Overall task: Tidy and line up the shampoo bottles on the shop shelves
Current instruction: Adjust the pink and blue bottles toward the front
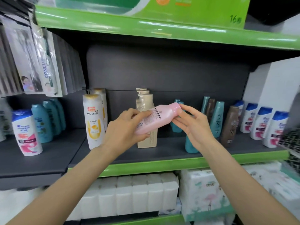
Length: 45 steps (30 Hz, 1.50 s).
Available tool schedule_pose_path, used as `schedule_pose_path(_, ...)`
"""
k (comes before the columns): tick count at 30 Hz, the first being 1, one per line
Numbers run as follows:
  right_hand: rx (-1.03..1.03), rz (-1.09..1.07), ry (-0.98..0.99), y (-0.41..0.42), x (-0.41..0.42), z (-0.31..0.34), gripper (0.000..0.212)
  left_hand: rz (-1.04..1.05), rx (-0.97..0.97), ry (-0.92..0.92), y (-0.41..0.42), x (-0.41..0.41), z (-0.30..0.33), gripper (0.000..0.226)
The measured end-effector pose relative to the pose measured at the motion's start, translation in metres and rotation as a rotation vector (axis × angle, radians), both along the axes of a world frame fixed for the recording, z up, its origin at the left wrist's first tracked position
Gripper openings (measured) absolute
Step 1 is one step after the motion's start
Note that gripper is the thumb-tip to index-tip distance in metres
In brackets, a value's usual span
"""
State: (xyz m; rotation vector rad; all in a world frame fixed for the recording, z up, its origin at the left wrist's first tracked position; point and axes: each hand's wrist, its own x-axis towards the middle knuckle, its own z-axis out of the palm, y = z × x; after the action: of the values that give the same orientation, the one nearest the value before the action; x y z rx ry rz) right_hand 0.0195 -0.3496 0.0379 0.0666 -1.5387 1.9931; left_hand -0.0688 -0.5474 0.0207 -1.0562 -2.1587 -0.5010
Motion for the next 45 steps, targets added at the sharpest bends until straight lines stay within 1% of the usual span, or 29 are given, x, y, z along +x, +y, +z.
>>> schedule_pose_path(6,-0.117,0.02,0.082,0.008,0.002,-0.004,0.025,-0.135,-0.032,-0.034,0.003,-0.001,-0.007,0.083)
schedule_pose_path(10,-0.165,0.05,0.106,0.014,0.004,-0.007,0.028,-0.174,-0.022,0.027,0.004,0.002,-0.007,0.083)
schedule_pose_path(13,-0.138,0.076,0.1,0.018,0.006,-0.008,0.029,-0.156,-0.009,0.099,0.005,0.001,-0.008,0.081)
schedule_pose_path(16,-0.09,0.084,0.079,0.021,0.008,-0.01,0.028,-0.108,-0.015,0.123,0.008,0.0,-0.01,0.08)
schedule_pose_path(20,-0.074,0.077,0.061,0.024,0.007,-0.013,0.026,-0.06,-0.069,0.15,0.011,0.001,-0.01,0.079)
schedule_pose_path(21,-0.064,0.073,0.062,0.025,0.007,-0.013,0.027,-0.066,-0.067,0.122,0.011,0.001,-0.009,0.077)
schedule_pose_path(23,-0.037,0.072,0.07,0.027,0.006,-0.012,0.028,-0.113,-0.023,0.003,0.011,0.001,-0.007,0.072)
schedule_pose_path(26,0.012,0.1,0.068,0.03,0.006,-0.008,0.026,-0.237,0.089,-0.239,0.012,0.006,-0.002,0.068)
schedule_pose_path(28,0.017,0.155,0.079,0.03,0.005,-0.006,0.03,-0.33,0.158,-0.421,0.013,0.011,0.0,0.064)
schedule_pose_path(31,-0.007,0.215,0.079,0.027,0.004,-0.007,0.034,-0.448,0.182,-0.648,0.015,0.014,0.002,0.057)
schedule_pose_path(35,0.049,0.062,0.038,0.025,0.004,-0.005,0.031,-0.524,0.173,-0.819,0.018,0.017,0.006,0.046)
schedule_pose_path(38,0.121,-0.06,-0.001,0.02,0.002,0.002,0.026,-0.514,0.116,-0.833,0.023,0.018,0.008,0.044)
schedule_pose_path(41,0.178,-0.122,-0.015,0.018,0.0,0.005,0.024,-0.423,0.065,-0.744,0.033,0.017,0.008,0.041)
schedule_pose_path(43,0.205,-0.154,-0.026,0.015,-0.002,0.006,0.023,-0.365,0.094,-0.649,0.041,0.018,0.012,0.039)
schedule_pose_path(45,0.238,-0.195,-0.041,0.01,-0.006,0.007,0.025,-0.345,0.184,-0.557,0.048,0.018,0.017,0.042)
